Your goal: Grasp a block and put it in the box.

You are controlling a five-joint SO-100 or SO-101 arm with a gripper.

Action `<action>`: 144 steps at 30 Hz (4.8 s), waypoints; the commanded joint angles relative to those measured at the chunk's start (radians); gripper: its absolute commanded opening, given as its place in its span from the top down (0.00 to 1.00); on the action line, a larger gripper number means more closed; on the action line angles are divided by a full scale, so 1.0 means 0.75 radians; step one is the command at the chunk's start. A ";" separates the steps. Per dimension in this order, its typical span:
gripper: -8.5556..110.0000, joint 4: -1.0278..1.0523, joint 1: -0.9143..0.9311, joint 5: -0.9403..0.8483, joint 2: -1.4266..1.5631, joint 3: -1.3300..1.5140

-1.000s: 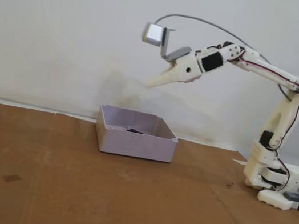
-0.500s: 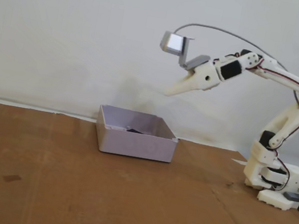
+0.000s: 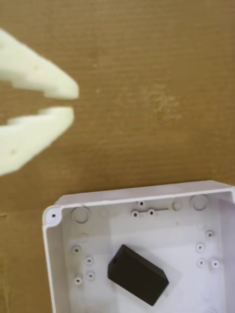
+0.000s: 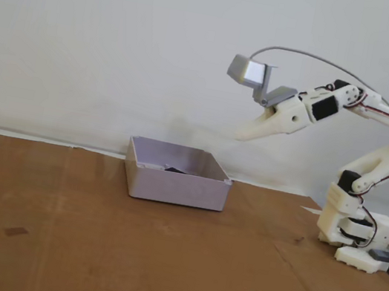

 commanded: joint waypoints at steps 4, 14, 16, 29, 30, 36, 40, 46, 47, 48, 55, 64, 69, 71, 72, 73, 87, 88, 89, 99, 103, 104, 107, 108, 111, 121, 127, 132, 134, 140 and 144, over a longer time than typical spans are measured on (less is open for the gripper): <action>0.93 -0.025 -0.025 0.010 0.227 0.082; 0.93 -0.025 -0.020 0.010 0.573 0.401; 0.93 -0.025 -0.020 0.010 0.642 0.466; 0.93 -0.020 -0.022 0.131 0.967 0.800; 0.93 -0.020 -0.025 0.131 0.992 0.824; 0.93 -0.020 -0.027 0.131 1.145 0.967; 0.93 -0.020 -0.070 0.131 1.215 1.049; 0.93 -0.018 -0.108 0.131 1.254 1.113; 0.93 -0.016 -0.115 0.131 1.256 1.113; 0.93 -0.012 -0.121 0.131 1.256 1.115; 0.93 -0.008 -0.176 0.129 1.301 1.201; 0.93 0.045 -0.178 0.115 1.372 1.276; 0.93 0.221 -0.178 0.112 1.413 1.276; 0.93 0.278 -0.178 0.112 1.421 1.276; 0.93 0.303 -0.178 0.112 1.421 1.274; 0.93 0.327 -0.178 0.112 1.421 1.274; 0.93 0.646 -0.172 0.018 1.424 1.274; 0.93 0.669 -0.172 0.018 1.424 1.274; 0.93 0.687 -0.172 0.018 1.424 1.274; 0.93 0.847 -0.172 -0.067 1.424 1.274; 0.93 0.849 -0.172 -0.067 1.424 1.274; 0.93 0.849 -0.172 -0.067 1.424 1.274; 0.93 0.908 -0.174 -0.065 1.424 1.274; 0.93 0.929 -0.176 -0.059 1.424 1.274; 0.93 0.963 -0.176 -0.061 1.426 1.274; 0.93 0.982 -0.198 -0.070 1.426 1.274; 0.93 0.982 -0.196 -0.070 1.426 1.274; 0.93 0.982 -0.196 -0.070 1.426 1.274; 0.93 0.982 -0.196 -0.070 1.426 1.274; 0.93 0.982 -0.188 -0.067 1.426 1.274; 0.93 0.982 -0.186 -0.065 1.426 1.274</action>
